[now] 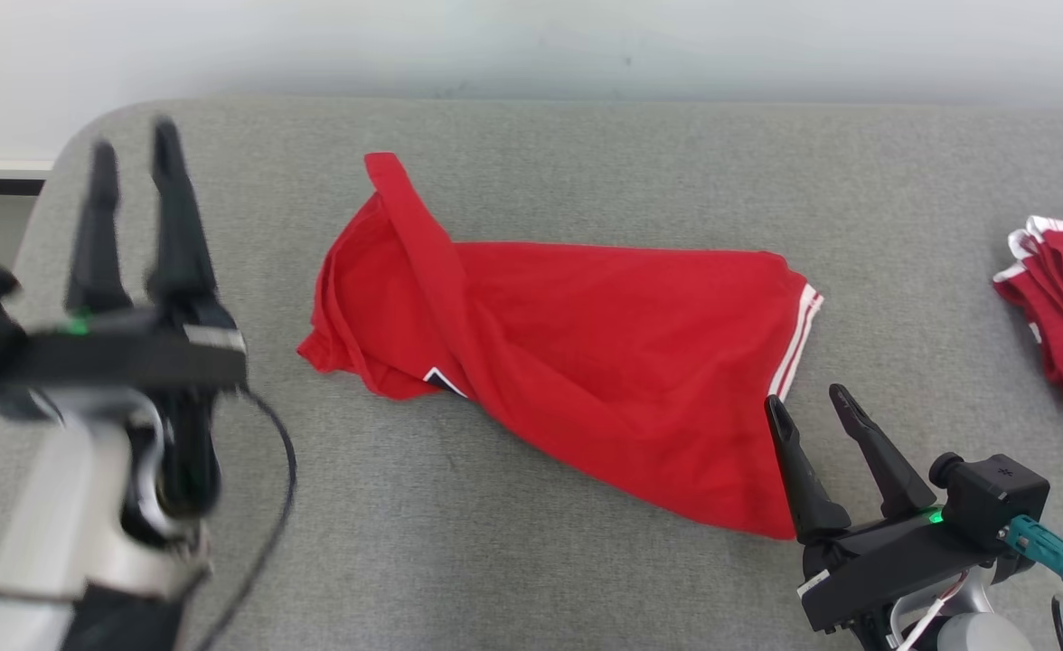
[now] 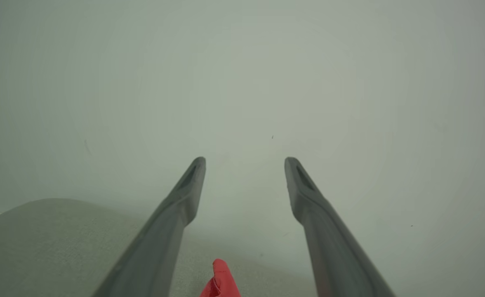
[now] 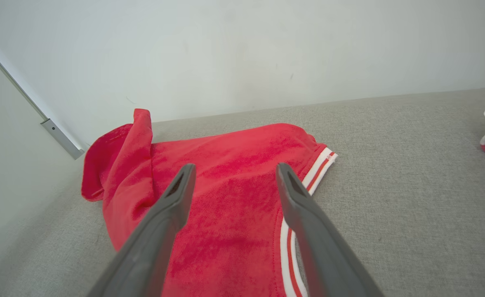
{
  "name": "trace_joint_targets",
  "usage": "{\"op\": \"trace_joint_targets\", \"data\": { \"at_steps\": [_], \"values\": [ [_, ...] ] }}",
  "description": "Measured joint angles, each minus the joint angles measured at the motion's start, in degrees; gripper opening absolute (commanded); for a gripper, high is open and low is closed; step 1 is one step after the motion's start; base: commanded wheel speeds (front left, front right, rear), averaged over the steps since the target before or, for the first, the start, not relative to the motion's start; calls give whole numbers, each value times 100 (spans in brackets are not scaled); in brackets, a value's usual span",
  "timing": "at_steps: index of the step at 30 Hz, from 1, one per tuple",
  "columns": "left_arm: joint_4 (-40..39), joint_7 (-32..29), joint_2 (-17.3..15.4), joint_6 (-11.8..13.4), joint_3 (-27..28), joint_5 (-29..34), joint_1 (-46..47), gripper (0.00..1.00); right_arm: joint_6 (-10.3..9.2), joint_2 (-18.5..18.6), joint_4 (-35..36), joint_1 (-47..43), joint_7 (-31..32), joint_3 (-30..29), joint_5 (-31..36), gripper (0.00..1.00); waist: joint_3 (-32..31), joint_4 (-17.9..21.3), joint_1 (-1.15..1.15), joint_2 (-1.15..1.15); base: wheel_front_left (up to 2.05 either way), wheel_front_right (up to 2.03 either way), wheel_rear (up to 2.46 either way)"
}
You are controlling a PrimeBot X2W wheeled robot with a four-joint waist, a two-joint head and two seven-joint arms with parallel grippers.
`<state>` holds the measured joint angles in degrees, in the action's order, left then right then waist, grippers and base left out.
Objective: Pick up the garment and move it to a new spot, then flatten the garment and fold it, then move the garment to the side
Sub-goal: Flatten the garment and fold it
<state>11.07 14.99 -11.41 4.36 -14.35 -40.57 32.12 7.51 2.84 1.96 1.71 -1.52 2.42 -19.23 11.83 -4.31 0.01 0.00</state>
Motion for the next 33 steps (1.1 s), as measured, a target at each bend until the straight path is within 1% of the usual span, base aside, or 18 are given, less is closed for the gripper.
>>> {"op": "trace_joint_targets", "data": {
  "at_steps": [2,4,7,10,12,13,16,19,21,26,28,33],
  "values": [
    [-109,0,-18,-120,-47,238,-312,100,0,-1,11,-2,2,-4,0,100,-24,-47,0,0,0,0,0],
    [-202,0,-90,-188,-100,486,-586,100,0,-2,12,-9,7,-13,0,100,-48,-89,0,0,0,0,0],
    [-354,0,-177,-229,-148,732,-998,100,0,-2,13,-44,8,-25,0,100,-96,-144,0,0,0,0,0],
    [-502,0,-241,-260,-148,767,-1402,100,0,-2,9,-89,29,-32,0,100,-141,-207,0,0,0,0,0],
    [-603,0,-275,-332,-189,753,-1629,100,0,-1,3,-114,45,-41,0,100,-189,-237,-1,0,0,0,0],
    [-603,0,-275,-332,-189,753,-1629,100,0,-1,3,-114,45,-41,0,100,-189,-237,-1,0,0,0,0],
    [-706,-138,-419,-386,-338,783,-1959,100,0,0,-18,-169,54,-40,-4,100,-288,-273,-1,0,0,0,0],
    [-804,-353,-571,-289,-436,858,-2271,100,0,-1,-26,-244,97,-22,-7,100,-405,-294,0,0,0,0,0],
    [-939,-476,-621,-172,-508,977,-2466,100,0,0,-16,-286,124,-8,7,100,-478,-306,0,0,0,0,0],
    [-1325,-661,-778,56,-636,1171,-2848,100,0,-1,86,-412,402,57,335,100,-604,-327,0,0,0,0,0],
    [-1480,-658,-829,159,-656,1306,-2939,100,0,0,151,-442,561,62,442,100,-617,-340,0,0,0,0,0],
    [-1749,-692,-844,322,-683,1352,-3181,100,0,0,392,-624,1107,89,815,100,-652,-366,0,0,0,0,0]
  ]
}}
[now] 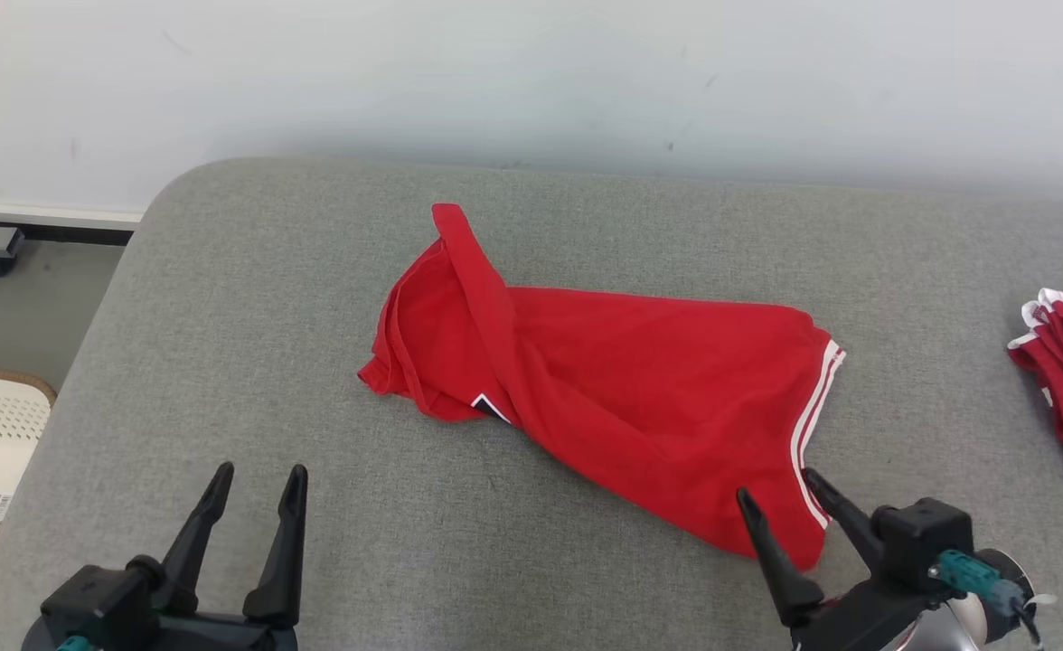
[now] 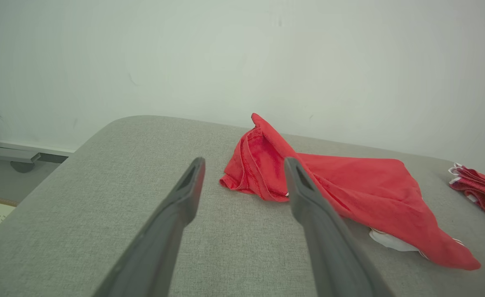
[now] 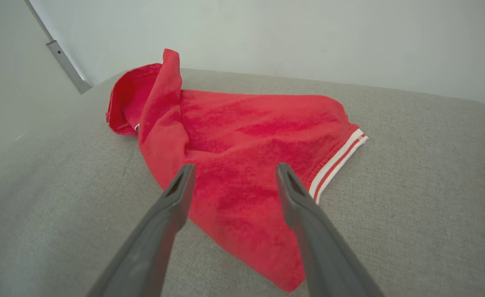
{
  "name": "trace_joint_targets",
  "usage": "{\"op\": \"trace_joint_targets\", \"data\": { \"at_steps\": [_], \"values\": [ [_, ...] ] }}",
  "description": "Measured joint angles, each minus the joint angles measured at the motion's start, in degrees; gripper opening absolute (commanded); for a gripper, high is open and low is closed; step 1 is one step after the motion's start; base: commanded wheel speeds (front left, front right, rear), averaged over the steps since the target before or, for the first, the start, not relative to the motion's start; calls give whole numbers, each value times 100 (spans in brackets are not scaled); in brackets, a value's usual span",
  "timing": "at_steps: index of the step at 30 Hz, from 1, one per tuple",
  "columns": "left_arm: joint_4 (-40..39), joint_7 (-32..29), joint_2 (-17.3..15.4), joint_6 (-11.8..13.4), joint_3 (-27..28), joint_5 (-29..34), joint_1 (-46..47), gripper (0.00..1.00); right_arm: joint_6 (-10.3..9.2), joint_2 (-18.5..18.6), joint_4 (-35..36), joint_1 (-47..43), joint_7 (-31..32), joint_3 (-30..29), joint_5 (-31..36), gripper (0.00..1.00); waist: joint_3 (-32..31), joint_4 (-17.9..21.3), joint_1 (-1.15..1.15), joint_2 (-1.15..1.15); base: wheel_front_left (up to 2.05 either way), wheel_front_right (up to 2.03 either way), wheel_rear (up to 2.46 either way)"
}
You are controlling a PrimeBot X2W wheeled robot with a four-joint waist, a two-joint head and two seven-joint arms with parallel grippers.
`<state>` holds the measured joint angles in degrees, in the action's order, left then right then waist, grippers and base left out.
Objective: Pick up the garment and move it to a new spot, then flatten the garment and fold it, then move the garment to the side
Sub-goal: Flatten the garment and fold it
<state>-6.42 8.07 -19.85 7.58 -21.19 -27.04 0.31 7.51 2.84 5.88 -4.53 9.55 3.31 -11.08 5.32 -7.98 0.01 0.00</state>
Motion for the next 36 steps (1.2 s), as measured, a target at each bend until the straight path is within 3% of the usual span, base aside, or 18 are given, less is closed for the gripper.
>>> {"op": "trace_joint_targets", "data": {
  "at_steps": [7,12,33,36],
  "values": [
    [-177,-49,4,49,-78,5,-86,100,0,0,621,-247,1223,90,900,100,24,-38,0,0,0,0,0],
    [-204,-83,35,66,-136,14,-77,100,0,8,809,-321,1730,185,1357,100,43,-68,0,0,0,0,0],
    [-133,-45,94,149,-300,172,160,100,1,13,-710,3,1333,-308,2040,100,267,-311,-1,1,0,0,0],
    [-110,-44,99,148,-303,167,179,100,1,11,-804,101,1290,-291,1965,19,291,-332,-1,1,0,0,0]
  ]
}}
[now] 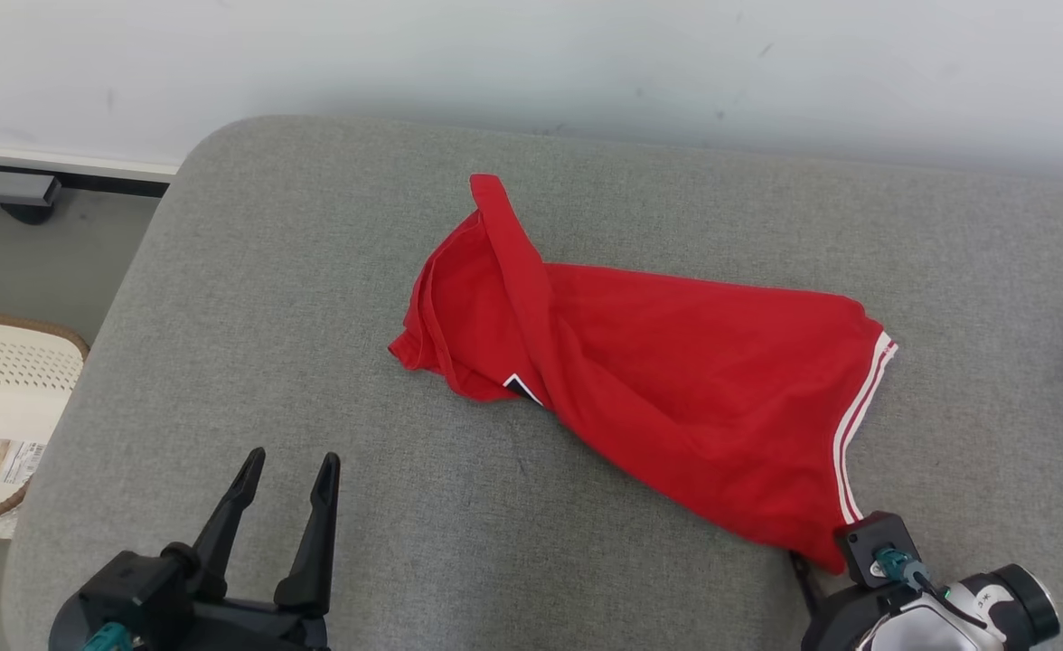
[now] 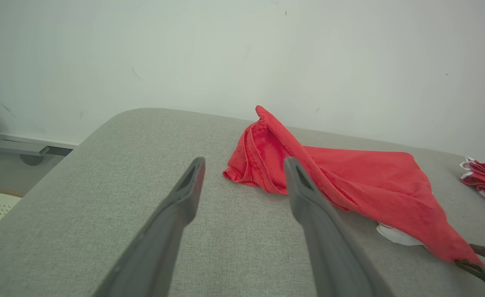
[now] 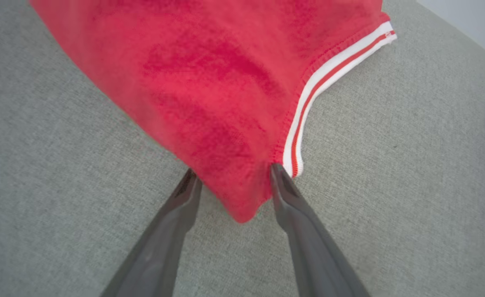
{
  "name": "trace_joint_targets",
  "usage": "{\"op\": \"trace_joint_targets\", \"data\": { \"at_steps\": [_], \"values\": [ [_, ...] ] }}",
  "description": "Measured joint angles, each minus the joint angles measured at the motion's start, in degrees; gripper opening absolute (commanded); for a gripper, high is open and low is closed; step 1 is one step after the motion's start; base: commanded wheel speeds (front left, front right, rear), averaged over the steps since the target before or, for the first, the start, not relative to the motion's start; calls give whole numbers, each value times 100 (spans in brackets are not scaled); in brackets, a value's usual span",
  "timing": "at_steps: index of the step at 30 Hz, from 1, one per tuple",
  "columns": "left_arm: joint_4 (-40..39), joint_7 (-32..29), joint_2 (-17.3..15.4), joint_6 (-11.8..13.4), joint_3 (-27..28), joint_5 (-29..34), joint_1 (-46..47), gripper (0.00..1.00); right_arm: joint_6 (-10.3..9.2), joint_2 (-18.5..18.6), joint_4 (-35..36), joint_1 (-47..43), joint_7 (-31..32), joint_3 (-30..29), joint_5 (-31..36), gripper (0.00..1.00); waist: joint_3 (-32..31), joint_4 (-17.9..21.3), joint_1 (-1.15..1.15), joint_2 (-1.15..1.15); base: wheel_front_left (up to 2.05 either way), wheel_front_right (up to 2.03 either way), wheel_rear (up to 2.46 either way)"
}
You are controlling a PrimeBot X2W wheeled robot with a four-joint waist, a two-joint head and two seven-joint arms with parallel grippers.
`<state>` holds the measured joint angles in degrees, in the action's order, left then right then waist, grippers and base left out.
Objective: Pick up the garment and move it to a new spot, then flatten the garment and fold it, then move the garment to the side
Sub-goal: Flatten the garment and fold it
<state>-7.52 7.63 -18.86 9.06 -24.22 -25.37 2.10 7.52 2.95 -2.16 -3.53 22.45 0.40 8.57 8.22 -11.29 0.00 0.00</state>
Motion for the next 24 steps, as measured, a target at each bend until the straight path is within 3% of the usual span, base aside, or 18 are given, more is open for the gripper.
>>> {"op": "trace_joint_targets", "data": {
  "at_steps": [1,7,12,18,24],
  "values": [
    [9,1,-1,0,2,-5,5,100,0,-3,-15,29,-2,4,-13,0,8,-5,0,0,0,0,0],
    [60,3,-18,8,11,-21,54,100,-1,-2,113,80,32,144,-236,0,47,-23,0,0,0,0,0],
    [74,14,-38,9,11,-29,68,100,-1,-7,646,56,214,355,-547,0,49,-4,0,0,0,0,0],
    [74,21,-70,32,21,-29,112,100,0,-9,1655,-132,730,603,-810,0,46,49,0,0,0,0,0],
    [71,23,-98,34,18,-30,114,100,-1,-9,2876,-321,1421,563,-1538,0,67,86,0,0,0,0,0]
  ]
}}
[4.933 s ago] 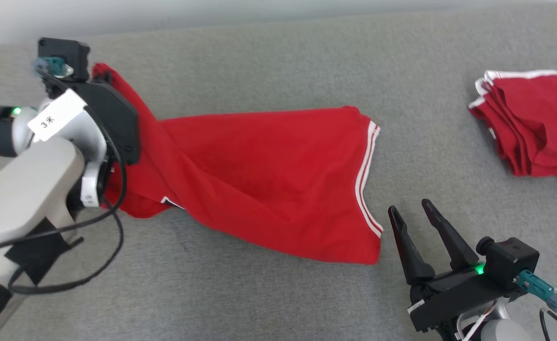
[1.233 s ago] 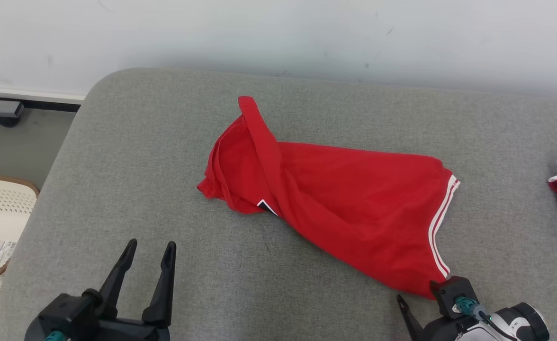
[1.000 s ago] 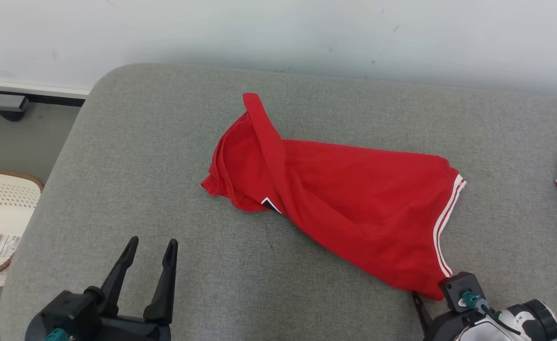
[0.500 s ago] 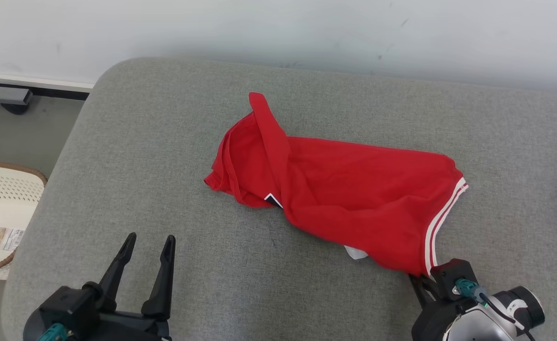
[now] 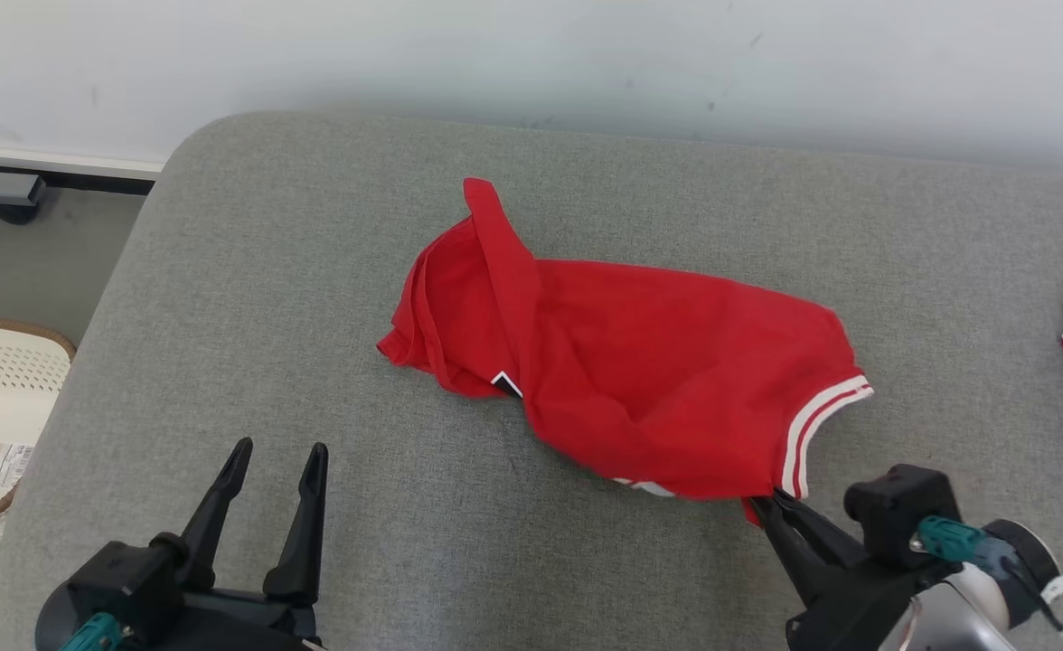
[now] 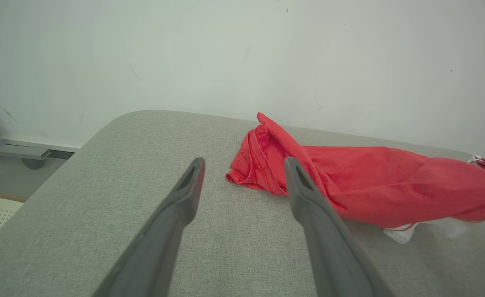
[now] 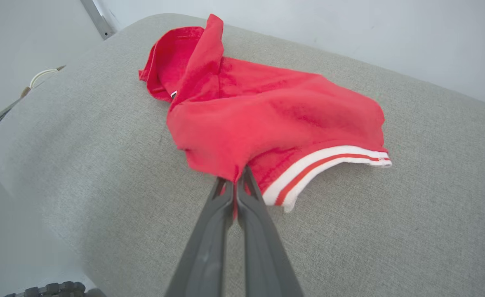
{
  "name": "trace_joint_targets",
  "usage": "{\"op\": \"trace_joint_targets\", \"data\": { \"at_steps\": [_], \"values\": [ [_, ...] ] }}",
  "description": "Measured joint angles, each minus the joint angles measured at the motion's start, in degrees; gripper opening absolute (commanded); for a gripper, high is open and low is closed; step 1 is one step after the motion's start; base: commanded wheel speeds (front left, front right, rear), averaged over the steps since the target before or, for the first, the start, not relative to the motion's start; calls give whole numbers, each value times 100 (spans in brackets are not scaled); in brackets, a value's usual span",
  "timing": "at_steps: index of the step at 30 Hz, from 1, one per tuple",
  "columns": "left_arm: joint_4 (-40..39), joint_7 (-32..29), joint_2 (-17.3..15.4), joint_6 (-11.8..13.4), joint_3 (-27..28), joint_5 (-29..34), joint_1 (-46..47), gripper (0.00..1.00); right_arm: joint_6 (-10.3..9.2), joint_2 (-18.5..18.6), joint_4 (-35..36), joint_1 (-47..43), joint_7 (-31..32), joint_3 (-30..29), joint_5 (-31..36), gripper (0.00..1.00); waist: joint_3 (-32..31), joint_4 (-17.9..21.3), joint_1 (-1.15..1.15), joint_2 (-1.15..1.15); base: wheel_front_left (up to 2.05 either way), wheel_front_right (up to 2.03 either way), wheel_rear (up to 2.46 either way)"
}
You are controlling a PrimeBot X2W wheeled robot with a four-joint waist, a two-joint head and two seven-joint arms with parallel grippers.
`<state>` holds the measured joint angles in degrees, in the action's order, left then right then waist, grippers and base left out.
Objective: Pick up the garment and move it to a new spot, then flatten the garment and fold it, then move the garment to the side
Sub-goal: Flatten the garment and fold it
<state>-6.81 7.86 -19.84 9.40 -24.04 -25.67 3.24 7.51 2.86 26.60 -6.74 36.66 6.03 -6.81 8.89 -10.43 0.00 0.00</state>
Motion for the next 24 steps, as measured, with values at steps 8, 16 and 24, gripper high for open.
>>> {"op": "trace_joint_targets", "data": {
  "at_steps": [8,16,24],
  "values": [
    [4,25,-20,1,4,-19,23,100,0,2,1237,-283,875,-121,-564,0,23,-16,0,0,0,0,0],
    [-2,34,-42,25,9,-25,36,100,0,0,1715,-348,1116,-504,-1103,0,74,13,0,0,0,0,0],
    [-27,31,-44,43,-24,-24,126,100,-1,3,623,481,871,-1138,-1711,0,193,53,0,0,0,0,0]
  ]
}}
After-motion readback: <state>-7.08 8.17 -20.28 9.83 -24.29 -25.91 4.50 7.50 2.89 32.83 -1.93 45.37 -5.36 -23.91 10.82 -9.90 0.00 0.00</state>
